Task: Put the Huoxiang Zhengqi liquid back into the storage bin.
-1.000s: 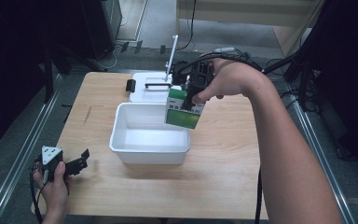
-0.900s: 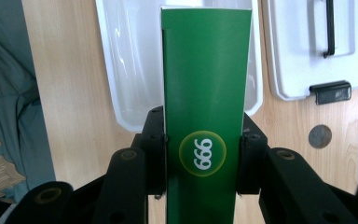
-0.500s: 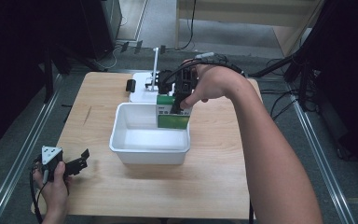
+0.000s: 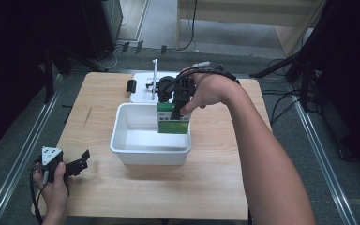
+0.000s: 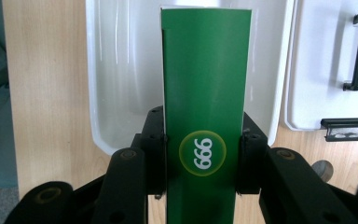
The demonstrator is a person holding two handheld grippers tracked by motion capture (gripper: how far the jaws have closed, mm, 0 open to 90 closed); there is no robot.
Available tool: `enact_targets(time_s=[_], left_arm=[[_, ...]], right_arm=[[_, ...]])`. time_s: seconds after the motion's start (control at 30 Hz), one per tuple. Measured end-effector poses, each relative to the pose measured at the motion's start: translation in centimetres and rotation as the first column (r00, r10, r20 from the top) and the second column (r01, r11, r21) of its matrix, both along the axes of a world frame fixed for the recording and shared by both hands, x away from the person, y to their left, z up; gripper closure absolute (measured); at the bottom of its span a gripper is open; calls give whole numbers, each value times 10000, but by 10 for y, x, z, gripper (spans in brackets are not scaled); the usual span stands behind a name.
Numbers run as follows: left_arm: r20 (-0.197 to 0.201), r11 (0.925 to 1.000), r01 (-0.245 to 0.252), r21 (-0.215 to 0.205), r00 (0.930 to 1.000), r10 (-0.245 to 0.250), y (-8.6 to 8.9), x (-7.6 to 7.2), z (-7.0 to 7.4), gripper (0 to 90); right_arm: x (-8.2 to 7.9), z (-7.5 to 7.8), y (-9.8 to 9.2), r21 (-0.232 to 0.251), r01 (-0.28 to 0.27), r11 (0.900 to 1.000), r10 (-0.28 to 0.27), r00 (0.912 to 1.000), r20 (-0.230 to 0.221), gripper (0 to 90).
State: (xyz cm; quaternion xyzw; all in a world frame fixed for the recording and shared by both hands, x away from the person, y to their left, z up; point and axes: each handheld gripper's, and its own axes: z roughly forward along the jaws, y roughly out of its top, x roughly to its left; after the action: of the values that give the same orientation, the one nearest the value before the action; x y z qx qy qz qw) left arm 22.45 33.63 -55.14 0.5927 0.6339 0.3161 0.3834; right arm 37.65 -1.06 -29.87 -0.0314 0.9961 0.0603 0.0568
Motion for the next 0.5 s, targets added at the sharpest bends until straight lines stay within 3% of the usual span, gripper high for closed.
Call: enact_targets(time_s=[0.5], left_arm=[[-32, 10000, 23, -4, 10000, -23, 0, 0, 0, 17]], right_arm=[[6, -28, 0, 47, 66, 10000, -66, 9999, -106, 642]])
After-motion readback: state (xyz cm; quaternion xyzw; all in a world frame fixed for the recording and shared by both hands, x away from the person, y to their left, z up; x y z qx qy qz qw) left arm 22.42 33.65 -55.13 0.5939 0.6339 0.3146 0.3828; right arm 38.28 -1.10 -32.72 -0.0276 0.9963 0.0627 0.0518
